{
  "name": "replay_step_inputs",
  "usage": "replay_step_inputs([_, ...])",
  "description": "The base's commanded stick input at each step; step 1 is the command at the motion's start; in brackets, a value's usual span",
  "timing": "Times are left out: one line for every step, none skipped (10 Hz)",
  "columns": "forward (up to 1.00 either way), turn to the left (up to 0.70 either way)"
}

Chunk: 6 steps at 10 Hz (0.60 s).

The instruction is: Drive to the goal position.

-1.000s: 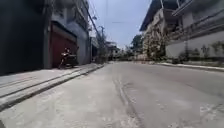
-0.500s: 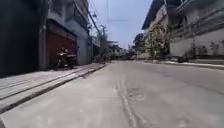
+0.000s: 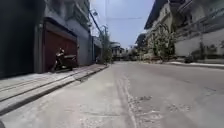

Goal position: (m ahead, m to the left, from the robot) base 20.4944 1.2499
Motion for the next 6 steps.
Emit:
replay_step_inputs([1.00, -0.07])
replay_step_inputs([1.00, 0.00])
replay_step_inputs([1.00, 0.00])
replay_step_inputs([1.00, 0.00])
replay_step_inputs([1.00, 0.00])
replay_step_inputs([1.00, 0.00])
